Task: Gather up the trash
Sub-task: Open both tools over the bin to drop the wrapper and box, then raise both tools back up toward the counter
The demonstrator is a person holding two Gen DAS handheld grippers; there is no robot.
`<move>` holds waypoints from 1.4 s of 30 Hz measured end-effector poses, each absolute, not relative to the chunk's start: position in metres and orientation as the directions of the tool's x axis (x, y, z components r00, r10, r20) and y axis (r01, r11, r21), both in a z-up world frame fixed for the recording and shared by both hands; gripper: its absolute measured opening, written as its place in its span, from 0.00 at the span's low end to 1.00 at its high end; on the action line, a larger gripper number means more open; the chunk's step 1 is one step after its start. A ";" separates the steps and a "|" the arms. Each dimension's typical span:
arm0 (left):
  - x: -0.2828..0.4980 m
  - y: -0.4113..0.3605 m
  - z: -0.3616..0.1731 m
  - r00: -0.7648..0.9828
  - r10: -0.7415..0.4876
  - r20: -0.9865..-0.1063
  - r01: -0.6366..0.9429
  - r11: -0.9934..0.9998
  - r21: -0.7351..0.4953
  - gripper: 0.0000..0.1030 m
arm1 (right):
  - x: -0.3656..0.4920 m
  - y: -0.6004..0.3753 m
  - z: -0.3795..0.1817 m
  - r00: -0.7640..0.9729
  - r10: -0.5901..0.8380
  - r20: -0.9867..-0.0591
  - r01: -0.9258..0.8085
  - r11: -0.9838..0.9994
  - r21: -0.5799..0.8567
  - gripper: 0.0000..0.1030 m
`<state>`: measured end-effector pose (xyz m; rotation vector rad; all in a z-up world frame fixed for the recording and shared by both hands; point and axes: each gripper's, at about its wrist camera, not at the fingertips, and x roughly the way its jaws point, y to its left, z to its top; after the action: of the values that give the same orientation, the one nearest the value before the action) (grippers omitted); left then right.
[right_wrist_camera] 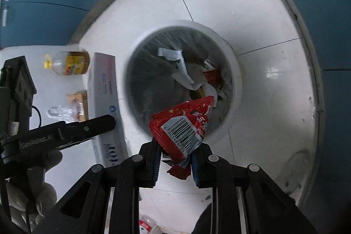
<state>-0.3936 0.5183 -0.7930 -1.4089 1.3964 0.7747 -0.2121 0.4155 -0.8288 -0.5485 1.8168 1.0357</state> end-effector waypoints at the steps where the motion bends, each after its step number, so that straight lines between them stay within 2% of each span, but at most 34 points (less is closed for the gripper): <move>1: -0.397 0.518 -0.796 0.133 -0.348 -0.928 -0.974 0.130 -0.188 0.77 | -0.215 0.419 -0.837 -0.456 0.053 -0.888 -0.736 0.539 0.410 0.42; 2: -0.400 0.519 -0.799 0.125 -0.333 -0.934 -0.975 0.132 -0.178 0.84 | -0.216 0.424 -0.846 -0.445 0.032 -0.895 -0.751 0.532 0.392 0.56; 3: -0.403 0.520 -0.800 0.120 -0.321 -0.940 -0.977 0.131 -0.169 0.93 | -0.215 0.426 -0.848 -0.432 0.022 -0.902 -0.761 0.527 0.378 0.62; 6: -0.412 0.520 -0.791 0.089 -0.267 -0.960 -0.983 0.131 -0.128 0.95 | -0.217 0.432 -0.848 -0.380 0.012 -0.925 -0.797 0.503 0.334 0.83; 7: -0.416 0.518 -0.784 0.068 -0.238 -0.969 -0.985 0.140 -0.103 0.95 | -0.215 0.431 -0.842 -0.351 0.012 -0.936 -0.814 0.491 0.311 0.94; 8: -0.419 0.516 -0.776 0.037 -0.201 -0.979 -0.986 0.152 -0.068 0.95 | -0.215 0.430 -0.834 -0.311 0.009 -0.950 -0.835 0.475 0.278 1.00; 12: -0.422 0.497 -0.726 -0.054 -0.069 -0.996 -0.980 0.196 0.039 0.95 | -0.216 0.424 -0.793 -0.181 0.020 -0.983 -0.886 0.430 0.172 1.00; 17: -0.419 0.470 -0.654 -0.091 0.054 -0.994 -0.974 0.205 0.100 0.95 | -0.222 0.406 -0.711 -0.045 0.079 -0.996 -0.927 0.369 0.071 1.00; 19: -0.419 0.460 -0.625 -0.099 0.091 -0.991 -0.973 0.201 0.116 1.00 | -0.224 0.399 -0.679 -0.037 0.104 -0.994 -0.929 0.363 0.072 1.00; 26: -0.425 0.415 -0.498 -0.034 0.224 -0.974 -0.976 0.203 0.081 1.00 | -0.231 0.350 -0.524 0.026 0.220 -0.975 -0.942 0.332 0.050 1.00; 33: -0.421 0.366 -0.381 0.024 0.303 -0.953 -0.967 0.248 0.054 1.00 | -0.233 0.302 -0.379 0.056 0.329 -0.943 -0.940 0.336 0.061 1.00; 42: -0.424 0.320 -0.271 0.096 0.359 -0.928 -0.955 0.297 0.016 1.00 | -0.236 0.250 -0.243 0.076 0.411 -0.908 -0.945 0.319 0.065 1.00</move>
<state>-0.4239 0.3197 -0.2712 -0.7389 1.0284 1.1171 -0.2361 0.2502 -0.2429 -0.6602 1.0260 1.1356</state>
